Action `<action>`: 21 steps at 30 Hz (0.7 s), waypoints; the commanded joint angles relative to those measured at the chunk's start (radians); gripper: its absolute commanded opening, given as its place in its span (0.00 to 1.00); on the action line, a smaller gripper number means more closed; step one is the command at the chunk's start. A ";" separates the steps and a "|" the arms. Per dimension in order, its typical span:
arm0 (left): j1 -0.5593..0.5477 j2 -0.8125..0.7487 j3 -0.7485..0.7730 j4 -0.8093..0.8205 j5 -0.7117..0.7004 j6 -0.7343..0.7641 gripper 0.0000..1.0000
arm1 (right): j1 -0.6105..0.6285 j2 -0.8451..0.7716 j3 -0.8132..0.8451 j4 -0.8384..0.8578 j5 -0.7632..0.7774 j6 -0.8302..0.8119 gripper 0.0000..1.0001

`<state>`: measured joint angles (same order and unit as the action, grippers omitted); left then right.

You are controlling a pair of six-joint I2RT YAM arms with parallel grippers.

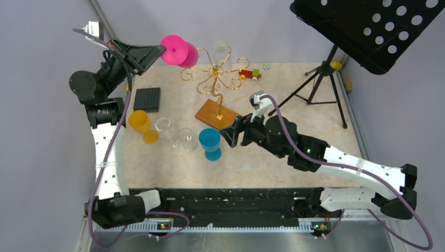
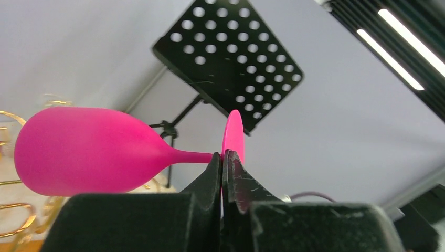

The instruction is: Take the wine glass off the wine glass rack

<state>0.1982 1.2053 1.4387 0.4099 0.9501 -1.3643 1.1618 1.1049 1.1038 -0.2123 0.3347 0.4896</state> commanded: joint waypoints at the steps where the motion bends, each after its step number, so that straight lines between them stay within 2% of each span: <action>1: -0.031 -0.058 -0.040 0.332 0.035 -0.284 0.00 | -0.007 -0.064 -0.007 0.114 0.037 -0.082 0.72; 4: -0.100 -0.053 -0.069 0.502 -0.003 -0.466 0.00 | -0.010 -0.077 0.014 0.143 0.060 -0.186 0.73; 6: -0.156 -0.040 -0.074 0.566 -0.024 -0.520 0.00 | -0.032 -0.077 0.045 0.144 0.047 -0.236 0.73; 9: -0.234 -0.032 -0.092 0.584 -0.059 -0.550 0.00 | -0.130 -0.096 0.050 0.197 -0.098 -0.229 0.73; 15: -0.274 -0.035 -0.152 0.596 -0.132 -0.608 0.00 | -0.433 -0.171 -0.042 0.474 -0.484 -0.015 0.73; 21: -0.302 -0.017 -0.204 0.646 -0.177 -0.702 0.00 | -0.606 -0.187 -0.128 0.803 -0.733 0.240 0.74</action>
<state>-0.0830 1.1790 1.2518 0.9585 0.8360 -1.9762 0.6189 0.9199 0.9985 0.2882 -0.1589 0.5289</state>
